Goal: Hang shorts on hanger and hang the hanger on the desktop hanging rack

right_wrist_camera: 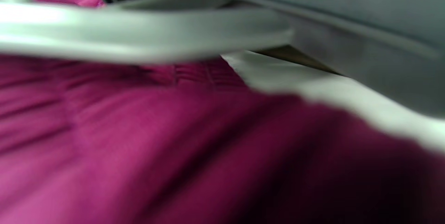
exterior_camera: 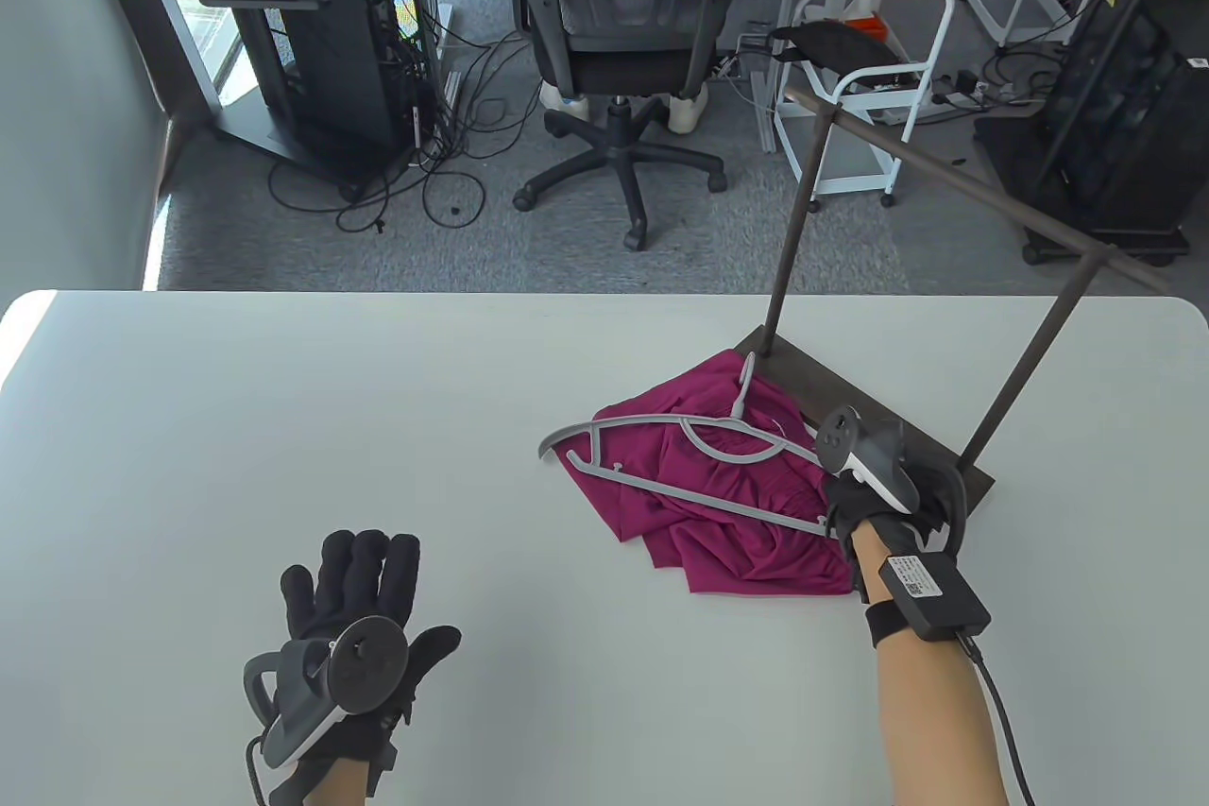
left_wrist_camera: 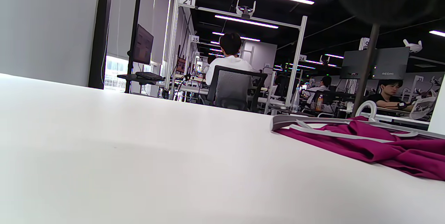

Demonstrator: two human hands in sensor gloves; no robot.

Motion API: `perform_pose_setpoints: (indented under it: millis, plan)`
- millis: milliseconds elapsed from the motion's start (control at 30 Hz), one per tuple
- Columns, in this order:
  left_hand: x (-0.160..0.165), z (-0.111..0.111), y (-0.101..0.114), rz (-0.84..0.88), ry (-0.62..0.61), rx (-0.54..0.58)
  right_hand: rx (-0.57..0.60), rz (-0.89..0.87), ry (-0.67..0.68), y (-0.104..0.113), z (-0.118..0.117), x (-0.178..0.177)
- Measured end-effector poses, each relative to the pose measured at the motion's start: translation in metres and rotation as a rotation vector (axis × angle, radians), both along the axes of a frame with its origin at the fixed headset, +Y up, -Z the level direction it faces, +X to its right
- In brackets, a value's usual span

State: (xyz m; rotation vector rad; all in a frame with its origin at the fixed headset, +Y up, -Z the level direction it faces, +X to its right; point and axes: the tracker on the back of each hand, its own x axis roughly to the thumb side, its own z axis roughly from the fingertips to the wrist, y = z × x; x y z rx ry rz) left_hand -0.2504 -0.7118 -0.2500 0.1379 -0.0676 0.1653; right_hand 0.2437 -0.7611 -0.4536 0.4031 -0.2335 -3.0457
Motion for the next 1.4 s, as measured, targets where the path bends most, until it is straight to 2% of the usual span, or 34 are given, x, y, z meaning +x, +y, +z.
perform_pose_setpoints:
  millis: [133, 333, 533, 767, 867, 1033, 1167, 1267, 1400]
  plan:
    - [0.0, 0.0, 0.0, 0.005, 0.003, -0.005, 0.017, -0.016, -0.006, 0.004, 0.001, -0.001]
    - [0.0, 0.0, 0.0, 0.006, 0.001, -0.01, 0.078, -0.054, 0.0, 0.024, 0.008, -0.003]
    - [0.001, 0.0, -0.001, 0.013, -0.005, -0.012, 0.206, -0.132, 0.016, 0.047, 0.023, -0.005]
    - [0.002, 0.0, -0.002, 0.025, -0.02, -0.012, 0.298, -0.291, 0.088, 0.066, 0.045, -0.015]
    - [0.002, -0.001, -0.002, 0.033, -0.026, -0.01, 0.357, -0.375, 0.162, 0.078, 0.06, -0.026]
    - [0.003, -0.001, -0.003, 0.042, -0.029, -0.013, 0.46, -0.421, 0.247, 0.097, 0.085, -0.045]
    - [0.004, -0.002, -0.003, 0.07, -0.035, -0.009, 0.524, -0.547, 0.287, 0.105, 0.112, -0.062]
    - [0.005, -0.001, 0.001, 0.076, -0.041, 0.052, 0.529, -0.658, 0.331, 0.103, 0.13, -0.077]
    - [0.007, 0.005, 0.01, 0.095, -0.053, 0.173, 0.512, -0.722, 0.389, 0.097, 0.146, -0.095]
